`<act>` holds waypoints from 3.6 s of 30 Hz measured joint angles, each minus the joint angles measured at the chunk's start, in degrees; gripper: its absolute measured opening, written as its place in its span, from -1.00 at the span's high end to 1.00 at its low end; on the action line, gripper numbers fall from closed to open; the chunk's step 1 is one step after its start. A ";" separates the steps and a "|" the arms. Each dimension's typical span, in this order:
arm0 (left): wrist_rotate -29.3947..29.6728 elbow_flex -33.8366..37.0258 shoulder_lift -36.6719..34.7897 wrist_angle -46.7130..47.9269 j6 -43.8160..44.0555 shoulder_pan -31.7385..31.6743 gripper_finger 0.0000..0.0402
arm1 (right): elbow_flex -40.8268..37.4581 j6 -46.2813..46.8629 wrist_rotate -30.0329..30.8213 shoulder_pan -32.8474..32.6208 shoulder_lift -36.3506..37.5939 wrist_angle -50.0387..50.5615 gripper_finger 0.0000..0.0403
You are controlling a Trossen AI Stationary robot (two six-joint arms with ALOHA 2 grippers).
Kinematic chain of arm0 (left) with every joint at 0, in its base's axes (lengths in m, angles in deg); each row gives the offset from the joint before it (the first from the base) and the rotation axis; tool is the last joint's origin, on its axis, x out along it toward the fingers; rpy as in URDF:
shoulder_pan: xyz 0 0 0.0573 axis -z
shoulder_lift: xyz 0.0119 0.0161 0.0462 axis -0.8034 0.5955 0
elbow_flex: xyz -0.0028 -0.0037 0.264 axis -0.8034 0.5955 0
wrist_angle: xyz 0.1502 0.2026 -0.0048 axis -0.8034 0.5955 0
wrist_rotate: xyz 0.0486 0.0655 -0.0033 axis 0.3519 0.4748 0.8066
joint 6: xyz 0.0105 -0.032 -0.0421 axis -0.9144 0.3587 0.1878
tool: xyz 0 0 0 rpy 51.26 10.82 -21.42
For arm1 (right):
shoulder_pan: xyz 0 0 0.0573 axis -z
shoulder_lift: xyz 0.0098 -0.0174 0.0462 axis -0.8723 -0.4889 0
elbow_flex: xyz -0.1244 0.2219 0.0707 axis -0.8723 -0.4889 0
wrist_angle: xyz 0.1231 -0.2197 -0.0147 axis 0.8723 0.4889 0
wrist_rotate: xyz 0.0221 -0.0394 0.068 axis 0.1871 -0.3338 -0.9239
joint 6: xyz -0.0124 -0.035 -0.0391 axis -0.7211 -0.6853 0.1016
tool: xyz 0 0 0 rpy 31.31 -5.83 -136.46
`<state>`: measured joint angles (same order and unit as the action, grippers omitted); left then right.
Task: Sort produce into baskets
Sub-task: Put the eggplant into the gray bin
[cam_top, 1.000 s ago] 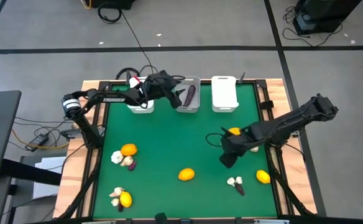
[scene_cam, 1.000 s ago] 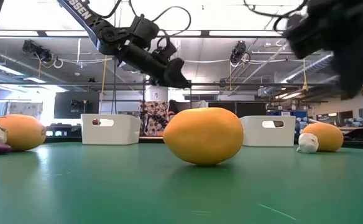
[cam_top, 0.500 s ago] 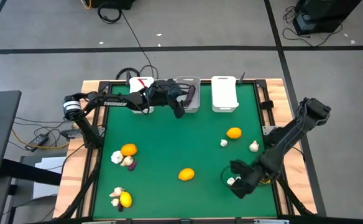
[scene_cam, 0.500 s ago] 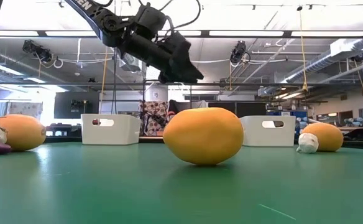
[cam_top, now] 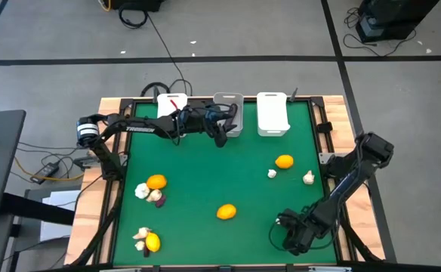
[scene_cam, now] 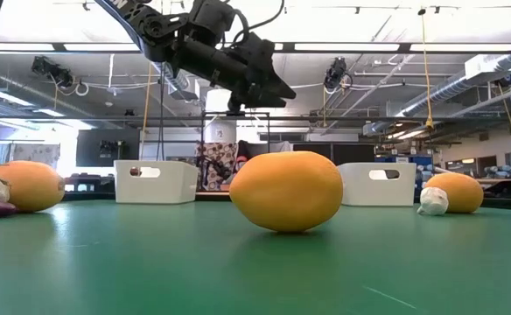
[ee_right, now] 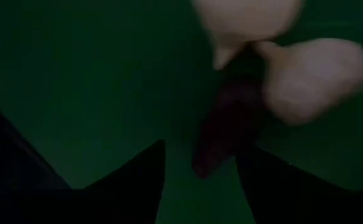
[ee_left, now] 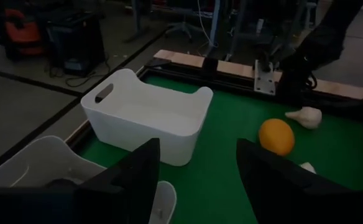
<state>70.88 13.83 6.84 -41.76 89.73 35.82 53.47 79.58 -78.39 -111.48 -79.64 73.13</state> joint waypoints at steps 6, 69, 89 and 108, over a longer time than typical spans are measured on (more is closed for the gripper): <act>0.28 0.00 0.00 -1.84 1.43 1.27 -0.09 | 0.28 -3.73 -0.28 -0.28 -1.90 1.66 0.20; -12.66 0.11 0.13 -14.64 -4.65 7.37 0.04 | 0.48 -78.42 56.40 35.75 15.62 -29.67 0.81; 13.07 2.55 5.40 -5.51 -2.48 -4.89 0.41 | -0.64 -66.74 53.56 35.07 15.59 -23.26 0.28; 6.84 2.60 11.45 -10.70 5.60 -9.13 0.01 | -0.64 -71.05 53.50 36.29 15.60 -22.24 0.27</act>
<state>77.72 16.43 18.29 -52.45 95.33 26.69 52.83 8.53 -24.89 -75.18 -64.04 50.88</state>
